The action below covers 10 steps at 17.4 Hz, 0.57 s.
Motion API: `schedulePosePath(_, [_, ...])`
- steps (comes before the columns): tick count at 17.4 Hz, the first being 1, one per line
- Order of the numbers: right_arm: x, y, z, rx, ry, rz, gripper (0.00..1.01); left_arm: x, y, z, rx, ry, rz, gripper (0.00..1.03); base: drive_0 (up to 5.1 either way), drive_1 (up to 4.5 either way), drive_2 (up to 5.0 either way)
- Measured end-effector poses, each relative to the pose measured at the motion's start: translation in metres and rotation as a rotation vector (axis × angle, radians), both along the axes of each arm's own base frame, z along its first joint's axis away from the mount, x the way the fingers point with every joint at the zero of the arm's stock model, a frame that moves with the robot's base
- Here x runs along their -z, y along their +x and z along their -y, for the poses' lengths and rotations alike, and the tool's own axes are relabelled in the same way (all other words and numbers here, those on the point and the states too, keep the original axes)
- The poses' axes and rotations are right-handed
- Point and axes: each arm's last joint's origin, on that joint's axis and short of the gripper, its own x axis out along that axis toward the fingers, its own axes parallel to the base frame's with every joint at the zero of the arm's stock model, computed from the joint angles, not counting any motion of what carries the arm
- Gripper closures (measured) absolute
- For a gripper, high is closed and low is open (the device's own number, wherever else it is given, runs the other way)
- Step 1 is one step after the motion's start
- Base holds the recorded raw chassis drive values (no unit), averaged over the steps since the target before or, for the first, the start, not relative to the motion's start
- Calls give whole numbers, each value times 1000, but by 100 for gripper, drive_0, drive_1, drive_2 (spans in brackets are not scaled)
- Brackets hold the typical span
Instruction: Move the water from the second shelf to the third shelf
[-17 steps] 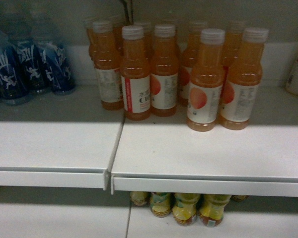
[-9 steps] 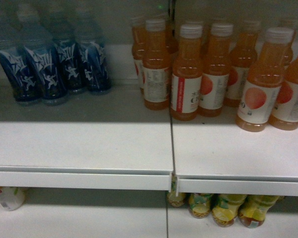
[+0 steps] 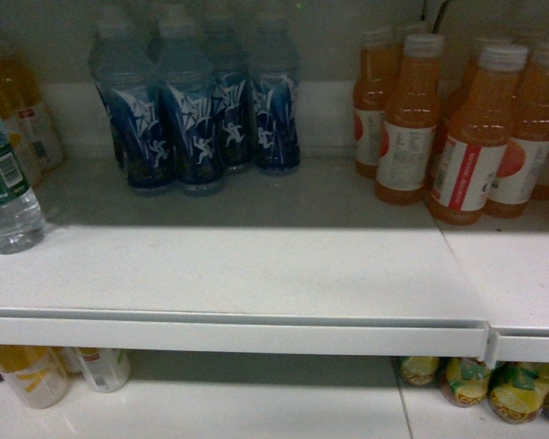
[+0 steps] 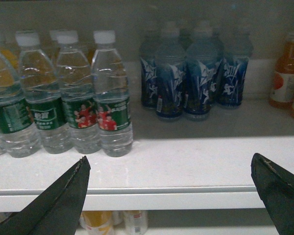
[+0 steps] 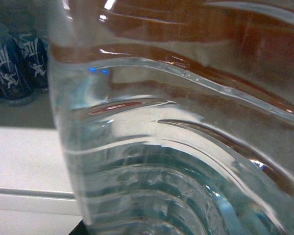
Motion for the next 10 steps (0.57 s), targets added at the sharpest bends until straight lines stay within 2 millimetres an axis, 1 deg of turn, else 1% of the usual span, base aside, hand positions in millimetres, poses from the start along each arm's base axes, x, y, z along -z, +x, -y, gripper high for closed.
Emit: schedulePosePath(10, [0, 0, 0, 7, -1, 2, 60, 0, 0, 0, 0, 0, -1, 5, -501, 244, 244])
